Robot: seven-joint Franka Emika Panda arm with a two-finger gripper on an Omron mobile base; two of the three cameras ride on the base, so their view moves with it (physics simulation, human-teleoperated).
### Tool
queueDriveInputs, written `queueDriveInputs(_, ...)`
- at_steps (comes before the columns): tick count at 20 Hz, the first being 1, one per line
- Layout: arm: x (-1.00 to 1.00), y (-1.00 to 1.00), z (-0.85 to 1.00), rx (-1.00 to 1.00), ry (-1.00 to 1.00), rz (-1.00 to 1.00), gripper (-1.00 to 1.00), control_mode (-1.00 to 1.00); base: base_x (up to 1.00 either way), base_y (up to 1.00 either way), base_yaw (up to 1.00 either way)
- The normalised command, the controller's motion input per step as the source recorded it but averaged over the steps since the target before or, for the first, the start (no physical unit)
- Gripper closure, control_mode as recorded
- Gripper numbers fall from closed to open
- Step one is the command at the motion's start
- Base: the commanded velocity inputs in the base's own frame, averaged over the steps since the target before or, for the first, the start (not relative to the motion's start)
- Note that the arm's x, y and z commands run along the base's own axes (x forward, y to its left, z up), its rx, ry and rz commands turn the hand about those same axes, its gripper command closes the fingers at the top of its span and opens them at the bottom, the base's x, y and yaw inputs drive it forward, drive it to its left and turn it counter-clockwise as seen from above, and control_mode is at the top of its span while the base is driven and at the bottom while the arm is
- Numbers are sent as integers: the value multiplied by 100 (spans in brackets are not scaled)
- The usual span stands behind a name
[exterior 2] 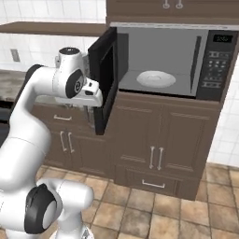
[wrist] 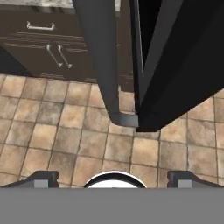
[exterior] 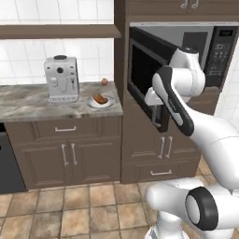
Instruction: Pick the hotdog bun from the counter and place it in the microwave.
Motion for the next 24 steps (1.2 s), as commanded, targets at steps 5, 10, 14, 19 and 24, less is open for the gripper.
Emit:
queueDriveInputs(5, 0, 0, 0, 0, 0, 0, -100, 100, -5, 100, -3)
queueDriveInputs(10, 0, 0, 0, 0, 0, 0, -100, 100, 82, 76, -9)
queueDriveInputs(14, 0, 0, 0, 0, 0, 0, -100, 100, 100, 0, -12)
queueDriveInputs(19, 0, 0, 0, 0, 0, 0, -100, 100, 92, 0, -4)
queueDriveInputs(24, 0, 0, 0, 0, 0, 0, -100, 100, 68, 9, -1)
